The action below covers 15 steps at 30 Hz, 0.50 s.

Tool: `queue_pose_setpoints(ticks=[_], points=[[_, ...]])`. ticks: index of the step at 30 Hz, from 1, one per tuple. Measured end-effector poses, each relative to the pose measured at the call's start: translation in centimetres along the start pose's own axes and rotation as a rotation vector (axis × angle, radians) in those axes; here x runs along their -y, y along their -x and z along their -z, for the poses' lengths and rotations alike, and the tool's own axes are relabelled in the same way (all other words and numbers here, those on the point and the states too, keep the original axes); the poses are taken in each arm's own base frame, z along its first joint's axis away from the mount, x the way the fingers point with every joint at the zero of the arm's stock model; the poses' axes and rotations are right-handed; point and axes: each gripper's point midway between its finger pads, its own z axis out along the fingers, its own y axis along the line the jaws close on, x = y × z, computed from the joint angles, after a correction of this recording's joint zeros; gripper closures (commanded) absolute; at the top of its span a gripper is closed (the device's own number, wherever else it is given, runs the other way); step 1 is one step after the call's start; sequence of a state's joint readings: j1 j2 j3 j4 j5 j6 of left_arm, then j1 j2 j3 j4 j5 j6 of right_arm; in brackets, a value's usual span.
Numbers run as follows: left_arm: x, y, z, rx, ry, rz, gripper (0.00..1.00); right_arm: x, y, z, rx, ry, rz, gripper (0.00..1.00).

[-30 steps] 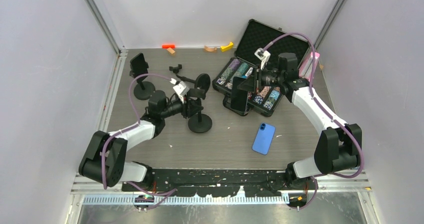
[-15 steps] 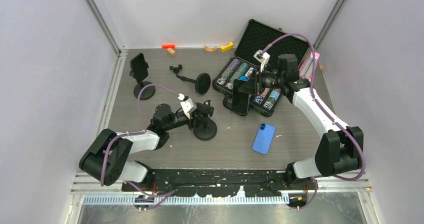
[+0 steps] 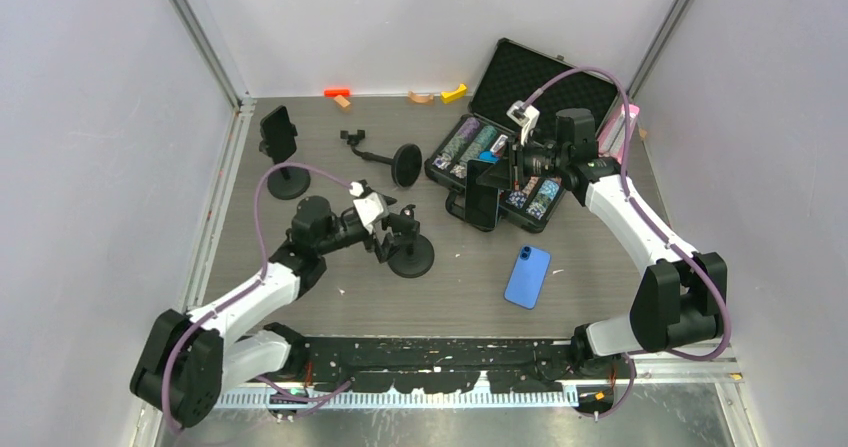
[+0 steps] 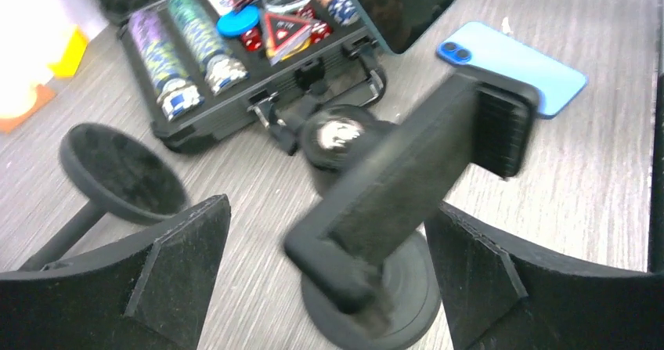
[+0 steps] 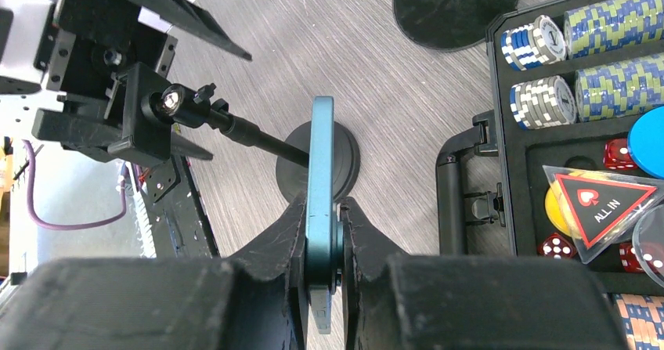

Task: Place the phone on the phone stand
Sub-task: Place the phone stand at the center of the board, then install the phone on the phone stand.

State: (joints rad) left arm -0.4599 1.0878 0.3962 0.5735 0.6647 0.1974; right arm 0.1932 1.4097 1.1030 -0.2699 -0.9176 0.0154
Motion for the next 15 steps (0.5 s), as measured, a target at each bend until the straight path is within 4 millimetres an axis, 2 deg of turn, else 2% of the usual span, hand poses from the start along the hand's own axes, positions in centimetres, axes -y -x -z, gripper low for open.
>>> queue_pose_setpoints(ticks=[4,8,15], points=[[-1.2,0.1,0.8,-0.130,0.027,0.031,0.06,0.0,0.0,0.0,0.000,0.000,0.000,1.00],[-0.9,0.9,2.3,-0.224,0.016,0.029,0.09,0.0,0.0,0.0,0.000,0.000,-0.001,1.00],[-0.2,1.9,4.4,-0.318,0.020,0.062,0.25,0.2,-0.1,-0.2,-0.002,0.001,-0.015,1.00]])
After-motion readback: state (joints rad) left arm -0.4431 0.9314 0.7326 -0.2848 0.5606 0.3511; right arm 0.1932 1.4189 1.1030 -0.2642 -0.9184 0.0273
